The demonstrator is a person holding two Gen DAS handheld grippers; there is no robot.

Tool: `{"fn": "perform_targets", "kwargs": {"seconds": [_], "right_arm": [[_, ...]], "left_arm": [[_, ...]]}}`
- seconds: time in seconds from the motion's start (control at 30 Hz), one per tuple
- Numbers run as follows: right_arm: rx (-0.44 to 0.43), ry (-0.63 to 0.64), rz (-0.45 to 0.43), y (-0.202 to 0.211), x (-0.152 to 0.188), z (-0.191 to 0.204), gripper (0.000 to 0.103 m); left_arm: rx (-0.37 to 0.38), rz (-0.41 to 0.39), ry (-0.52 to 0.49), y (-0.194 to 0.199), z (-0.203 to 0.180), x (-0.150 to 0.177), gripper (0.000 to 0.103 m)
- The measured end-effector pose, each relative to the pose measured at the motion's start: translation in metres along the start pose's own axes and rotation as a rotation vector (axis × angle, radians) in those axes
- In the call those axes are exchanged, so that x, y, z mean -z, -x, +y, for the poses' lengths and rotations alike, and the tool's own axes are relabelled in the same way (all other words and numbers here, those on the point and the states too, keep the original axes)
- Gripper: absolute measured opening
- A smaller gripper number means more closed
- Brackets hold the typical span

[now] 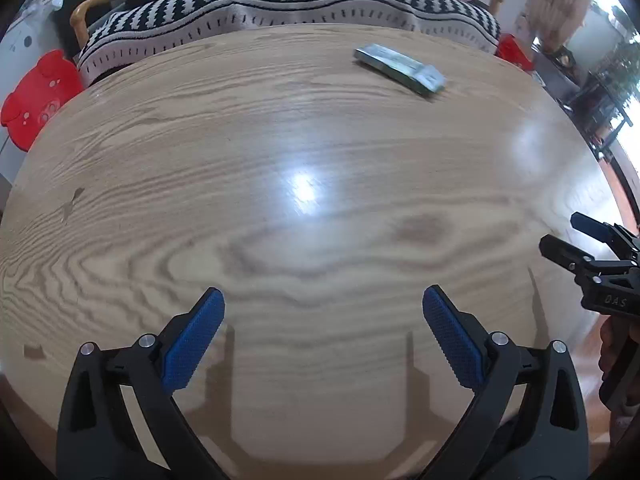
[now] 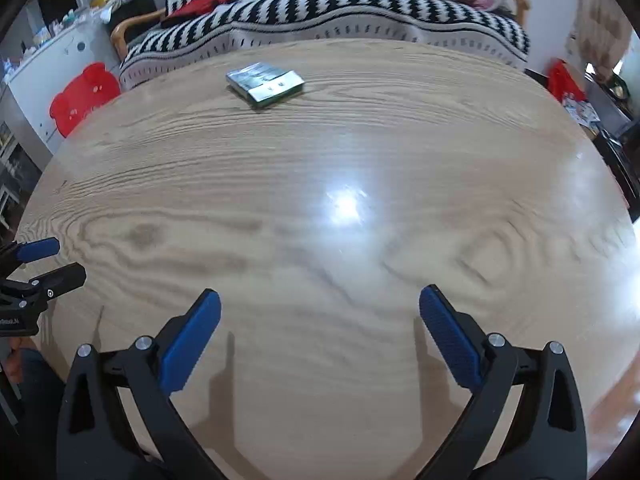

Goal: Collect trash
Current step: 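Move the right gripper back to the silver-green cigarette pack, then grasp the silver-green cigarette pack with the right gripper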

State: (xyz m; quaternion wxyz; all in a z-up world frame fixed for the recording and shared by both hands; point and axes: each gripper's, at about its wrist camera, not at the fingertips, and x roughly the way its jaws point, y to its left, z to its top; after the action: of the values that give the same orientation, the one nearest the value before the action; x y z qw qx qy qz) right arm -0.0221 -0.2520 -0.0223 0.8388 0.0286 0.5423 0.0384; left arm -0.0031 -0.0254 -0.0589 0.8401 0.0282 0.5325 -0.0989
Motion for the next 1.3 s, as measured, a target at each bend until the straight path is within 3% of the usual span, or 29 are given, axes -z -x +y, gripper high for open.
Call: {"fn": "perform_targets", "kwargs": {"seconds": [0.2, 0.4, 0.47, 0.77, 1.0, 1.07, 1.1, 1.3], "right_arm": [[0.041, 0.078, 0.017, -0.038, -0.042, 0.021, 0.098], [0.024, 0.12, 0.004, -0.065, -0.091, 0.038, 0.098], [0.014, 0.137, -0.015, -0.075, -0.107, 0.041, 0.098], [-0.038, 0.227, -0.022, -0.112, -0.168, 0.063, 0.098], [-0.039, 0.228, -0.035, -0.126, -0.19, 0.068, 0.097], [-0.05, 0.239, -0.056, -0.121, -0.19, 0.071, 0.084], [-0.052, 0.24, -0.067, -0.117, -0.189, 0.072, 0.058], [-0.041, 0.18, -0.073, -0.101, -0.156, 0.074, 0.058]], "left_arm": [[0.016, 0.006, 0.058, -0.027, 0.025, -0.027, 0.096], [-0.047, -0.043, 0.045, -0.039, 0.035, -0.046, 0.096], [-0.097, -0.053, 0.011, -0.045, 0.035, -0.049, 0.097], [-0.084, -0.05, -0.007, -0.049, 0.04, -0.058, 0.097], [-0.09, -0.059, 0.003, -0.047, 0.04, -0.055, 0.097], [-0.091, -0.057, 0.005, -0.048, 0.039, -0.056, 0.097], [-0.092, -0.058, 0.006, -0.048, 0.039, -0.056, 0.097], [-0.098, -0.058, 0.021, -0.048, 0.039, -0.058, 0.097]]}}
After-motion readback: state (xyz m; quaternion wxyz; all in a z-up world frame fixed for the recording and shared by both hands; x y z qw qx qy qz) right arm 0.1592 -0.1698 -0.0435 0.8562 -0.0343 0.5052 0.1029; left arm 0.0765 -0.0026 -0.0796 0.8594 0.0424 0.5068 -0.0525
